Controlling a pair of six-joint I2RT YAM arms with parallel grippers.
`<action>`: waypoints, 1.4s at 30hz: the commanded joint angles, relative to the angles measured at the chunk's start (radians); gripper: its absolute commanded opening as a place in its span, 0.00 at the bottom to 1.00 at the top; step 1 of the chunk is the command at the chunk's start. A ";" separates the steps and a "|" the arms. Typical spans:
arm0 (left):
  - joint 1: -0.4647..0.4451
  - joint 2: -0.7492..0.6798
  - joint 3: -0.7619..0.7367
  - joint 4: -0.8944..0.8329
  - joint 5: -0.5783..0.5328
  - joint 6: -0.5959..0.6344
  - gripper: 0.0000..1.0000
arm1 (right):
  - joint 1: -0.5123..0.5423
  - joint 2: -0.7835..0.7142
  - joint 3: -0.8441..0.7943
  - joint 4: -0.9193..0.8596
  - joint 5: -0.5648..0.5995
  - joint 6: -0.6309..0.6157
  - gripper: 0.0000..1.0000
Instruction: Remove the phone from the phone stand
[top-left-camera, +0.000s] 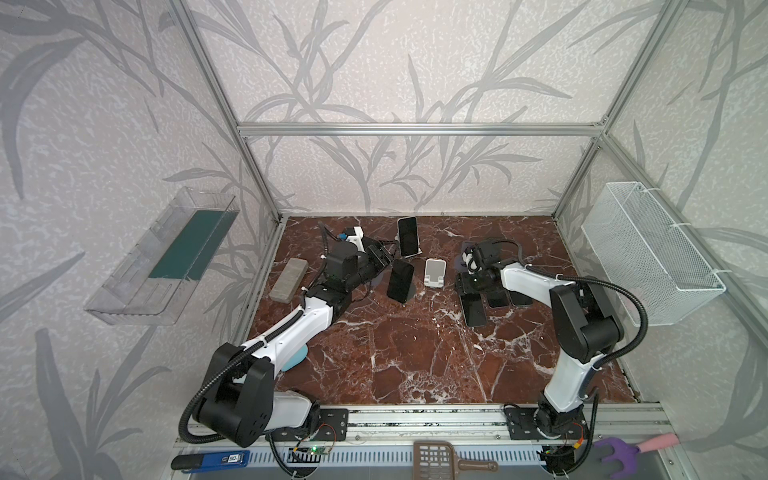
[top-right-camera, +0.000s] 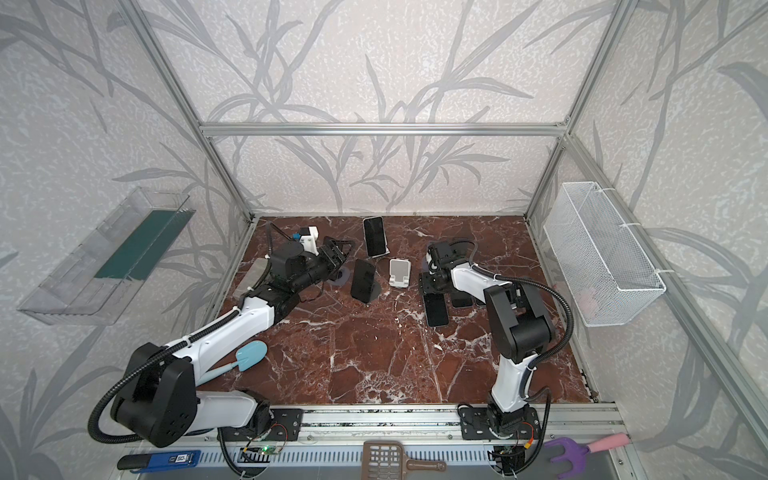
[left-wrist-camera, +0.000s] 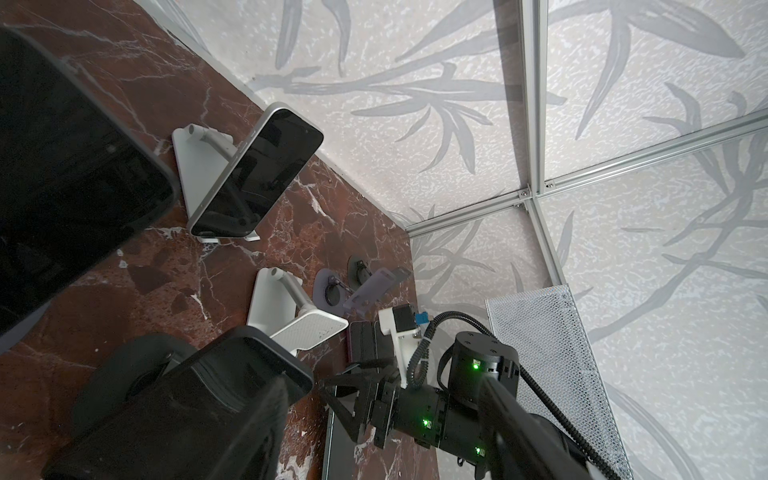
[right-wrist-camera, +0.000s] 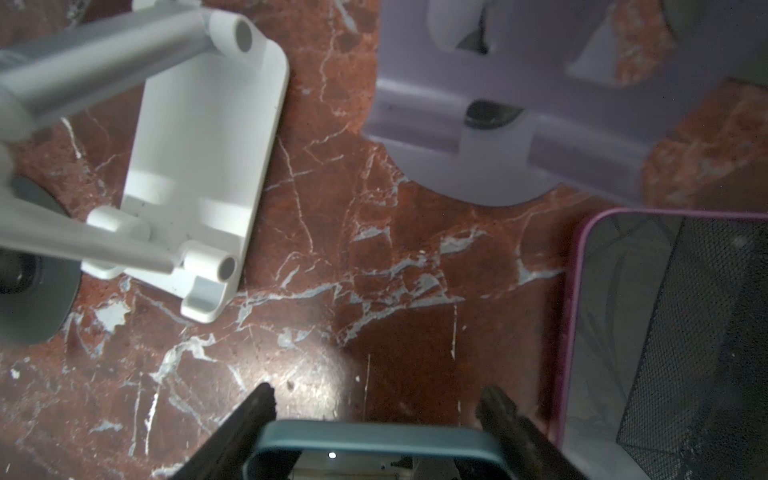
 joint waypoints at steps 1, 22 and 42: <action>-0.003 -0.021 0.015 0.021 0.010 -0.006 0.72 | 0.014 0.034 0.042 0.045 0.053 0.018 0.65; -0.003 -0.027 0.010 0.023 0.000 -0.006 0.72 | 0.052 0.128 0.120 0.076 0.241 0.015 0.68; -0.003 -0.025 0.010 0.031 0.007 -0.013 0.72 | 0.061 0.154 0.104 0.089 0.285 0.036 0.76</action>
